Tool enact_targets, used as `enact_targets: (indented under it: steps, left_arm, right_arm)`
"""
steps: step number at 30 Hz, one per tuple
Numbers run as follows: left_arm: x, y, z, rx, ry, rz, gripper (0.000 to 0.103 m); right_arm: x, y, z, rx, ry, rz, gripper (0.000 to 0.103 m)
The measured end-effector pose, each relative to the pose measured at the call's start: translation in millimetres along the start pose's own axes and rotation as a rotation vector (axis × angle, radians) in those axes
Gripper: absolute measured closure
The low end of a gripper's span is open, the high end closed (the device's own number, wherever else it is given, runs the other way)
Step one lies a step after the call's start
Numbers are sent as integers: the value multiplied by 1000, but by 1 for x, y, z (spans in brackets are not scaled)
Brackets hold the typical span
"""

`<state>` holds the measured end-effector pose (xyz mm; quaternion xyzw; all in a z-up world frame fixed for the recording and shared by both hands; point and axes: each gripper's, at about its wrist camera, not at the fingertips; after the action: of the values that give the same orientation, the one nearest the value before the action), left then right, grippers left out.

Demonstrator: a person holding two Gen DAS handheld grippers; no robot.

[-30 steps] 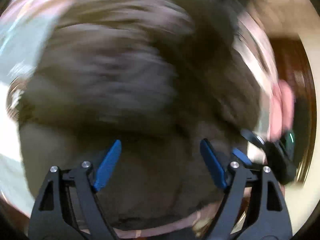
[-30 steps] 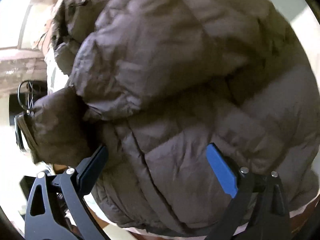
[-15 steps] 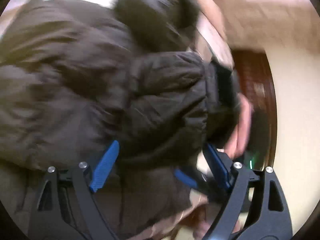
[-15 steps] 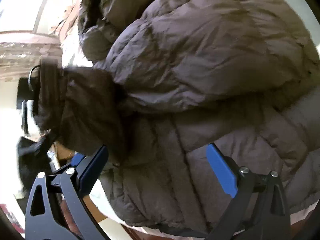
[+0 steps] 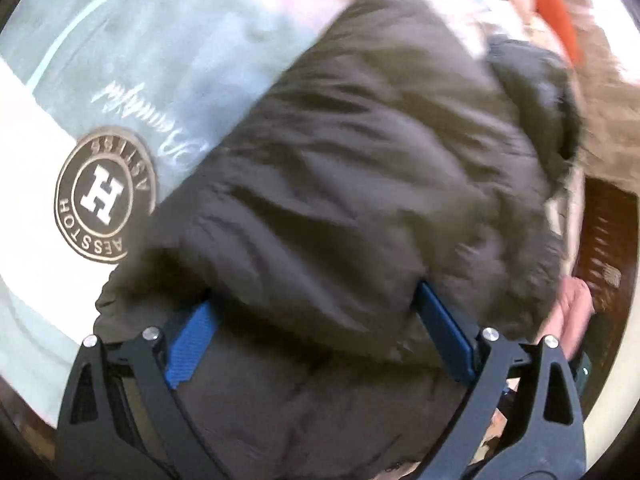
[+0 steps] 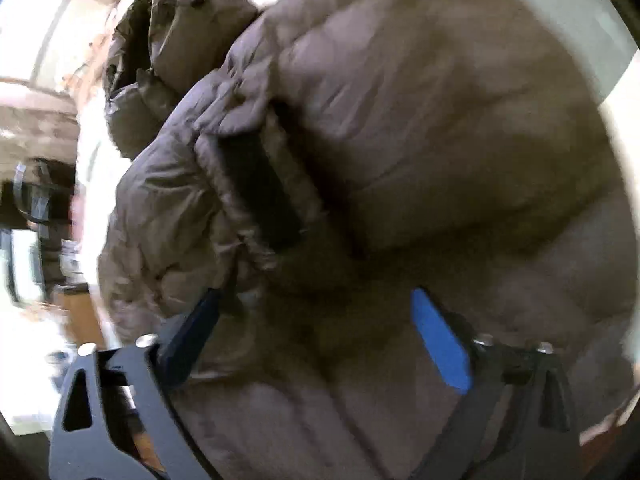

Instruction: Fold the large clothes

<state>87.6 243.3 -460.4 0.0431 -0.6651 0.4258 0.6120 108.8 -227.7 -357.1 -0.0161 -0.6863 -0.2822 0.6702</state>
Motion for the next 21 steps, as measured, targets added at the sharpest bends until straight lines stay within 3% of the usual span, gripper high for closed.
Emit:
enact_targets:
  steps: [2,3,6,9,11,12,13,15,16,17,18,19,21]
  left_arm:
    - [-5,2,-4,29,3,4,6]
    - [-6,1,-6,24,-7,-9,6]
    - [-6,-6,-12,20,-64,-15,6]
    - [-1,-6,-19,78,-109,28,6]
    - [3,-6,-24,101,-127,45,6]
    - [3,-8,-26,105,-123,43,6]
    - [2,-9,-24,105,-116,43,6]
    - [7,-11,-20,90,-100,56,6]
    - [15,-14,-12,75,-106,64,6]
    - [26,-17,-8,59,-118,58,6]
    - [37,-20,-2,38,-143,30,6]
    - [45,-23,4,19,-166,9,6]
    - [61,-34,11,-27,-208,-16,6]
  right_arm:
    - [-2,22,1,67,6,17,82]
    - [3,33,1,103,-25,8,87]
    - [29,87,-8,255,-154,-51,89]
    - [43,121,-28,305,-211,-98,89]
    - [45,134,-48,309,-244,-76,89]
    - [37,134,-56,306,-229,-20,88]
    - [25,131,-63,288,-181,36,86]
    - [14,105,-70,205,-87,92,63]
    - [14,95,-68,175,-86,82,53]
    - [22,75,-62,127,-120,83,32]
    - [30,64,-56,105,-156,102,22]
    - [41,50,-48,82,-213,130,22]
    - [51,35,-36,93,-258,77,22]
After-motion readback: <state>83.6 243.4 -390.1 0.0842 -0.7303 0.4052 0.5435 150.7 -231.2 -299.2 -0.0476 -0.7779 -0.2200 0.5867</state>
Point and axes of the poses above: each gripper's, at about its wrist camera, not at the fingertips, and x roughly against the way its jaws point, y to its left, z to its underside, and after that the axes turned 8 degrees about z, right-handed
